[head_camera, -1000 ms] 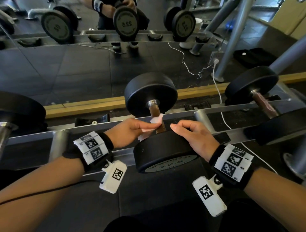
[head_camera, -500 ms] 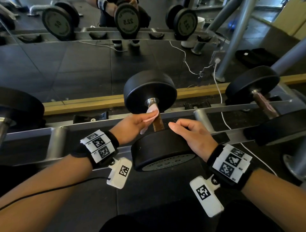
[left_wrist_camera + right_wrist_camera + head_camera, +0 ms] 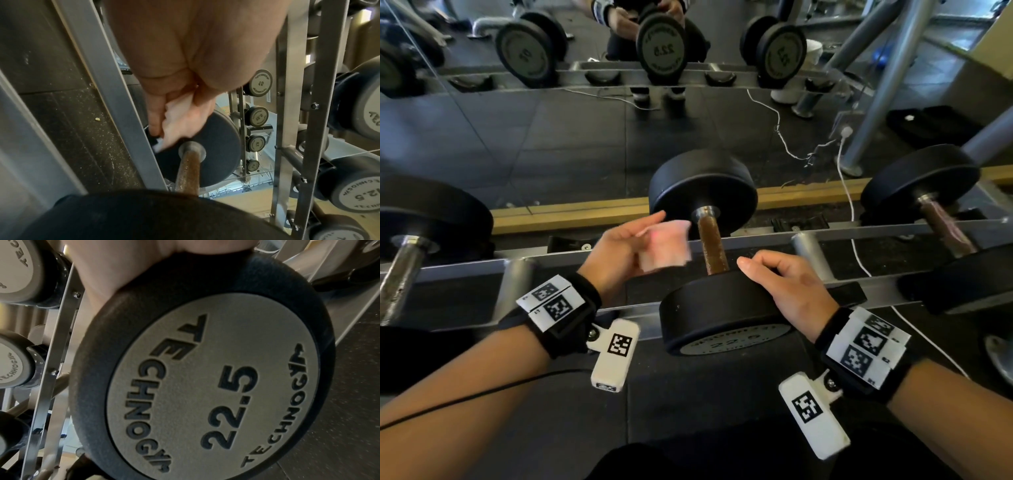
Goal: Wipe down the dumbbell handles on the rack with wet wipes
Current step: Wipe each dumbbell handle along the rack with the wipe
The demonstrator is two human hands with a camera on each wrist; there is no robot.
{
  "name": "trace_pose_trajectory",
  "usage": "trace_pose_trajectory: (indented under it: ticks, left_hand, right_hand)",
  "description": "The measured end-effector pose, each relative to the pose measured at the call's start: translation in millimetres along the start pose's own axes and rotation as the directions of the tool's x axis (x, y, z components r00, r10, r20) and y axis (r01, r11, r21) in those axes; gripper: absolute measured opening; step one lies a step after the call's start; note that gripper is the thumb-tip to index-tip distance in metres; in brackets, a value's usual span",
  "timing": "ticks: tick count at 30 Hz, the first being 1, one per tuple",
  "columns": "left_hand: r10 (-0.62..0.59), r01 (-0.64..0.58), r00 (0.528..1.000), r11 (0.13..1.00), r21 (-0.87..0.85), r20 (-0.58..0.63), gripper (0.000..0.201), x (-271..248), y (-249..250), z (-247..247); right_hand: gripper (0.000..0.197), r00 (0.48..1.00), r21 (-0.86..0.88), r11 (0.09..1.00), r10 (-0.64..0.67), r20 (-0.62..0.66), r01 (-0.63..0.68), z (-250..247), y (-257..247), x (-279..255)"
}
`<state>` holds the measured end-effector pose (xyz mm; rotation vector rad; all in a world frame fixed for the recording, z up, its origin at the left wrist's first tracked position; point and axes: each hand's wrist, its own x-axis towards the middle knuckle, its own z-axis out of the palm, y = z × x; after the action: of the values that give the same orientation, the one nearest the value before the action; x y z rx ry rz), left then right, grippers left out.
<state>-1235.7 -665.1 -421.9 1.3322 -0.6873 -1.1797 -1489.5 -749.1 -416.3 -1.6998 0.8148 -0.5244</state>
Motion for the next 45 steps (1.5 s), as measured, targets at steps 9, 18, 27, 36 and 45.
trace_pose_trajectory:
  ticks: [9,18,27,36,45]
  left_hand:
    - [-0.141,0.160,0.984,0.968,-0.192,0.112,0.042,19,-15,33]
    - [-0.296,0.332,0.882,0.942,-0.039,0.365,0.042,10,-10,8]
    - [-0.214,0.257,0.940,0.957,-0.136,0.267,0.040,31,-7,27]
    - [-0.254,0.271,0.927,0.962,-0.024,0.277,0.038,31,11,7]
    - [-0.357,0.332,0.913,0.932,0.147,0.196,0.036,36,2,30]
  right_hand:
    - [0.048,1.000,-0.013,1.000,-0.012,0.001,0.012,0,0,0]
    - [0.052,0.999,-0.033,0.999,-0.027,-0.017,0.027,1,-4,-2]
    - [0.047,0.999,-0.033,0.999,-0.030,-0.022,0.029,0,-2,0]
    - [0.045,1.000,0.002,1.000,-0.026,0.000,0.026,-1,-1,1]
    - [0.042,0.999,-0.019,0.999,-0.050,-0.010,0.050,-3,2,2]
